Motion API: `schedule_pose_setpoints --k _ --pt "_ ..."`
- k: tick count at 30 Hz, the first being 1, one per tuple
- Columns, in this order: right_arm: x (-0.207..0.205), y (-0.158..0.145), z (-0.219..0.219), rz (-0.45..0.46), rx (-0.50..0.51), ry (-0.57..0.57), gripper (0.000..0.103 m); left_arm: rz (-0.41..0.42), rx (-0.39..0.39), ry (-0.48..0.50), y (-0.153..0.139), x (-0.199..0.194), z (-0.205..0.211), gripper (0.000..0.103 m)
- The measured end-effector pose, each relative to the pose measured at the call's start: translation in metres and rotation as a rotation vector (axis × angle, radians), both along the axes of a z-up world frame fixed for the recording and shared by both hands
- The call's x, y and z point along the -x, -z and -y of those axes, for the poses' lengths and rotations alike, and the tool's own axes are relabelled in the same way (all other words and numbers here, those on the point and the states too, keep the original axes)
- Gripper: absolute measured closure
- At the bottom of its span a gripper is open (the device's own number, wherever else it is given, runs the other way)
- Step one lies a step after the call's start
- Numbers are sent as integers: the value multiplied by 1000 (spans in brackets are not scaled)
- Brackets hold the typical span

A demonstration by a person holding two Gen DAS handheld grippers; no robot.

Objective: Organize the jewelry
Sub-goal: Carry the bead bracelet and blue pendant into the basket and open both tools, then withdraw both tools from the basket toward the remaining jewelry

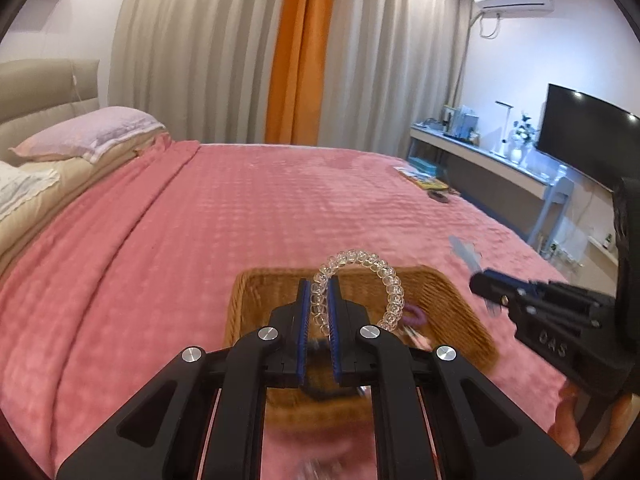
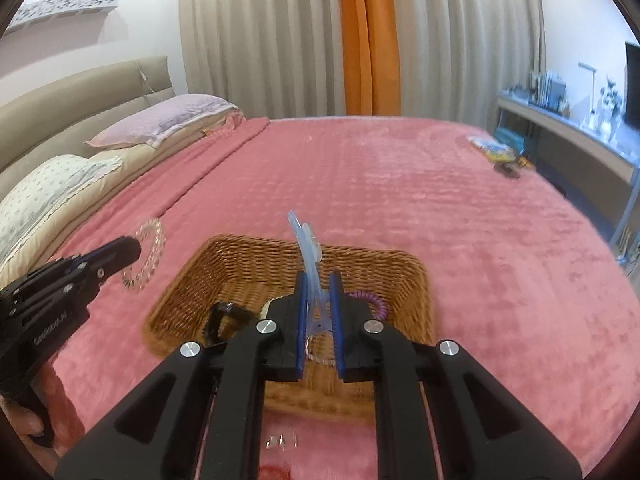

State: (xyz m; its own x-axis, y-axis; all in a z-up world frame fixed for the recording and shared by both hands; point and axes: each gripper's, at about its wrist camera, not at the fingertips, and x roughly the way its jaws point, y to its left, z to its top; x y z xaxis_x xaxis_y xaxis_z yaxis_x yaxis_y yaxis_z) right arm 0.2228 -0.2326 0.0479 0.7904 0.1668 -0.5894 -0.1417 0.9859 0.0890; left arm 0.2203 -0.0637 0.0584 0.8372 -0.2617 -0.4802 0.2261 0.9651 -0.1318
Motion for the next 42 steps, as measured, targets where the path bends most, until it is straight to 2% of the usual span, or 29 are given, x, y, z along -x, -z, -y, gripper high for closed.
schedule_pose_setpoints --k 5,10,14,18,20,21,22,24,28,32,34,36,42 --pt "-40 38 3 -83 -36 2 94 -77 -8 -16 35 -46 10 96" --pt "-57 73 11 -152 -30 9 94 -141 -7 -36 71 -62 3 96" --pt "-62 89 12 -193 -46 -1 94 -148 7 -48 74 -65 -7 96" --pt "-56 89 13 -189 -67 -10 93 -141 8 -36 72 -63 -9 95" --pt "-54 86 16 -188 -93 -16 92 -133 20 -23 71 -60 -11 91" --pt "-53 86 18 -186 -105 -17 89 -129 28 -17 69 -58 -12 82" --pt "-52 85 21 -184 -124 -20 87 -119 39 -13 66 -55 -13 74" --pt "-49 82 27 -173 -159 -27 73 -99 58 -5 59 -49 -15 70" --pt "-36 67 30 -140 -173 -20 73 -64 100 7 42 -28 -21 61" --pt "-7 48 29 -99 -173 -30 73 -21 135 25 26 4 -26 58" --pt "18 38 26 -68 -143 -32 73 6 143 28 21 25 -32 49" --pt "36 35 24 -53 -124 -36 73 23 145 11 22 42 -39 40" --pt "87 48 14 -83 -103 -80 73 -47 150 -12 47 77 -56 40"
